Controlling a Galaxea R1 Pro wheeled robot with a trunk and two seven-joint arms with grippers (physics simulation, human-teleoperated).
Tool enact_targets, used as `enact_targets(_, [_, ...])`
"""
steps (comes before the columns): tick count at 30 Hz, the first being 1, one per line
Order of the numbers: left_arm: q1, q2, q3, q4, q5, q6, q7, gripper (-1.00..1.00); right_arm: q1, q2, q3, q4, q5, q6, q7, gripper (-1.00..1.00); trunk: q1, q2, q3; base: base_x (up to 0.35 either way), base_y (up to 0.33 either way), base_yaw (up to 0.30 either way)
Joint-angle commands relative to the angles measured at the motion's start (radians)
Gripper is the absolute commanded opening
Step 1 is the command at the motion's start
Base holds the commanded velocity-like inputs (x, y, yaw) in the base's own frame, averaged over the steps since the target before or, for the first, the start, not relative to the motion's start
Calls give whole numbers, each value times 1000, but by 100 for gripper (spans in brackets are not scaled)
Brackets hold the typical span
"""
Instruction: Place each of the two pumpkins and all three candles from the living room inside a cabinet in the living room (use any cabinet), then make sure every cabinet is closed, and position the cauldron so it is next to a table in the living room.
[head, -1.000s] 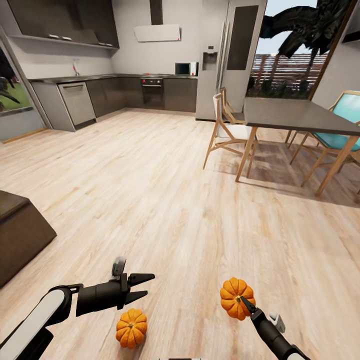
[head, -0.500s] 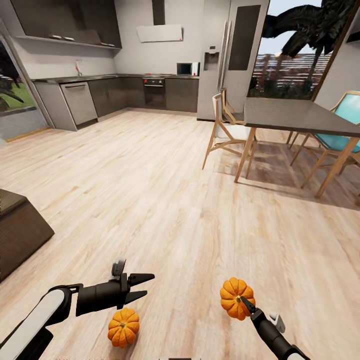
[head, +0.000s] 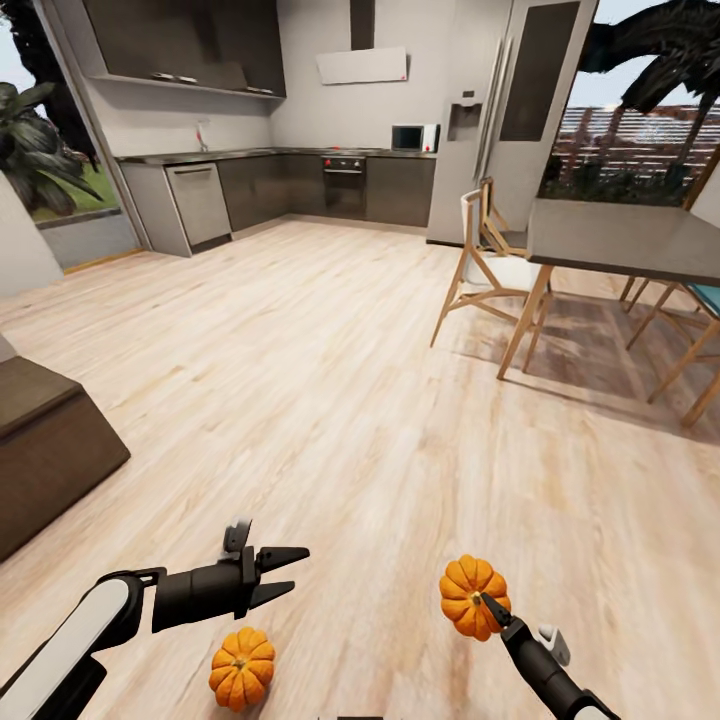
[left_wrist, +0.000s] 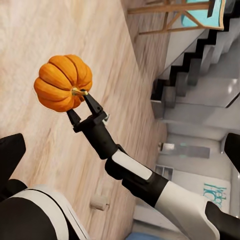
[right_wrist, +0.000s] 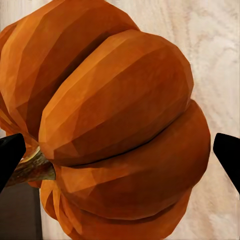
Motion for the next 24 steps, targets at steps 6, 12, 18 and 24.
enact_targets(6, [-1,1,0,-1,6,1,5,100,0,0,4,0,-11,3,4,-100,0,0,-1,223,-131,67])
enact_targets(12, [-1,1,0,-1,6,1,5,100,-1,0,4,0,-11,3,4,-100,0,0,-1,178,-115,20])
enact_targets(18, [-1,2,3,-1,6,1,5,100,-1,0,4,0,-11,3,3,-100,0,0,-1,41,-17,1])
enact_targets(24, [0,2,30,-1,6,1,3,100,0,0,4,0,-11,3,3,-100,0,0,-1,2,-1,0])
